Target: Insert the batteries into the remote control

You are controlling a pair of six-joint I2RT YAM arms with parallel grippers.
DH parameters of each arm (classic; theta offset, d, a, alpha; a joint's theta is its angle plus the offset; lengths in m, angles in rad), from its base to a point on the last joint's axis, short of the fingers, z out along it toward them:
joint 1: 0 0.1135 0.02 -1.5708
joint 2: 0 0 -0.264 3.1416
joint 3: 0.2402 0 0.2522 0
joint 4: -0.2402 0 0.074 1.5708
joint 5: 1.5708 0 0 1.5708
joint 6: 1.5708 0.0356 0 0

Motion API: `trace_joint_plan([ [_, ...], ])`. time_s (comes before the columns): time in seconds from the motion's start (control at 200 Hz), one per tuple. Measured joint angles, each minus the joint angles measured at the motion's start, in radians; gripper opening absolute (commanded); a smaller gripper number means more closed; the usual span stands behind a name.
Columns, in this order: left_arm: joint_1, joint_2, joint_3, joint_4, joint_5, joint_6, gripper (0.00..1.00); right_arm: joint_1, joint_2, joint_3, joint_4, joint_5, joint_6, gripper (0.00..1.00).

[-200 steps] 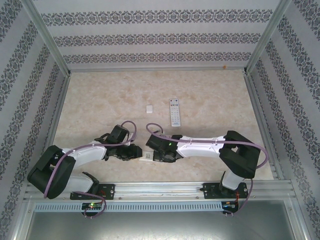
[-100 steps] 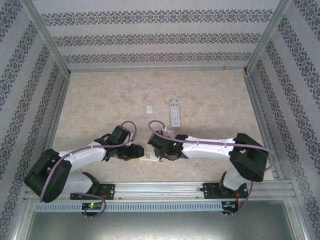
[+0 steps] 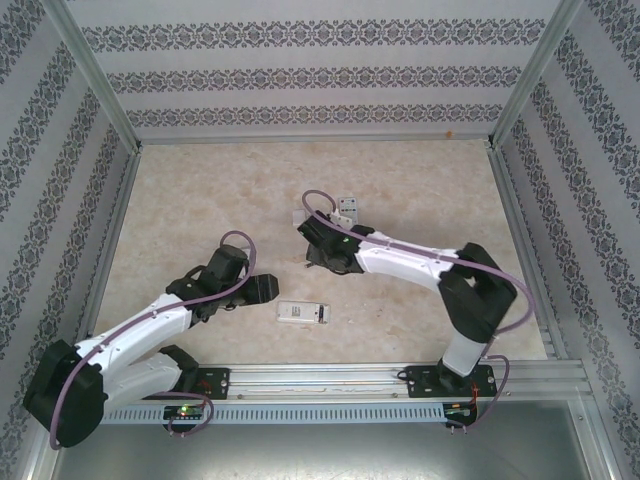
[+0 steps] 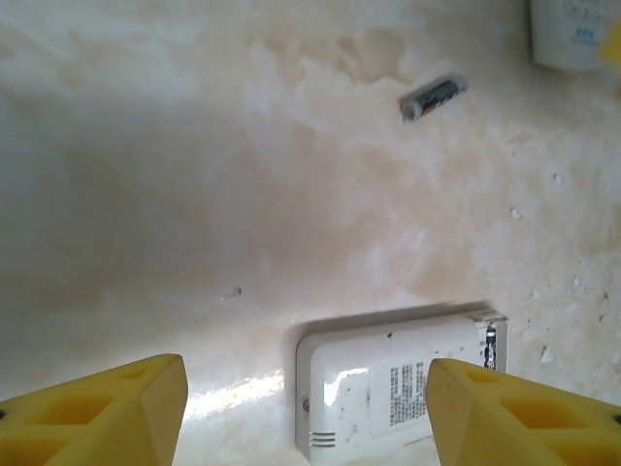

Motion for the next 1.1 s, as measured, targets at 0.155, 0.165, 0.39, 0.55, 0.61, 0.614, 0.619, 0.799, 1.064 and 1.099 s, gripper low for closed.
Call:
trace_joint_plan([
  [0.155,0.000,-0.005,0.016,-0.009,-0.033,0.038,0.72,-0.016,0.147,0.096,-0.011,-0.016,0.084,0.45],
  [0.165,0.000,-0.005,0.016,-0.010,-0.034,0.040,0.72,-0.016,0.156,0.100,-0.011,-0.019,0.089,0.45],
  [0.39,0.000,-0.005,0.016,-0.046,-0.056,0.075,0.74,-0.016,0.245,0.142,-0.020,-0.041,0.156,0.36],
  [0.55,0.000,-0.005,0.016,-0.047,-0.063,0.082,0.74,-0.021,0.251,0.148,-0.053,-0.045,0.193,0.20],
  [0.61,0.000,-0.005,0.016,-0.047,-0.063,0.085,0.74,-0.023,0.251,0.150,-0.061,-0.045,0.198,0.16],
  [0.614,0.000,-0.005,0.016,-0.047,-0.063,0.085,0.74,-0.023,0.251,0.150,-0.063,-0.045,0.202,0.15],
  [0.619,0.000,-0.005,0.016,-0.047,-0.063,0.085,0.74,-0.023,0.251,0.150,-0.064,-0.045,0.203,0.15],
  [0.799,0.000,-0.004,0.016,-0.046,-0.062,0.089,0.74,-0.025,0.241,0.150,-0.070,-0.045,0.200,0.10],
  [1.064,0.000,-0.003,0.015,-0.043,-0.057,0.089,0.75,0.001,0.042,0.029,-0.042,-0.007,0.148,0.09],
  [1.099,0.000,-0.002,0.015,-0.042,-0.053,0.089,0.75,0.015,0.005,0.015,-0.041,0.008,0.141,0.09],
])
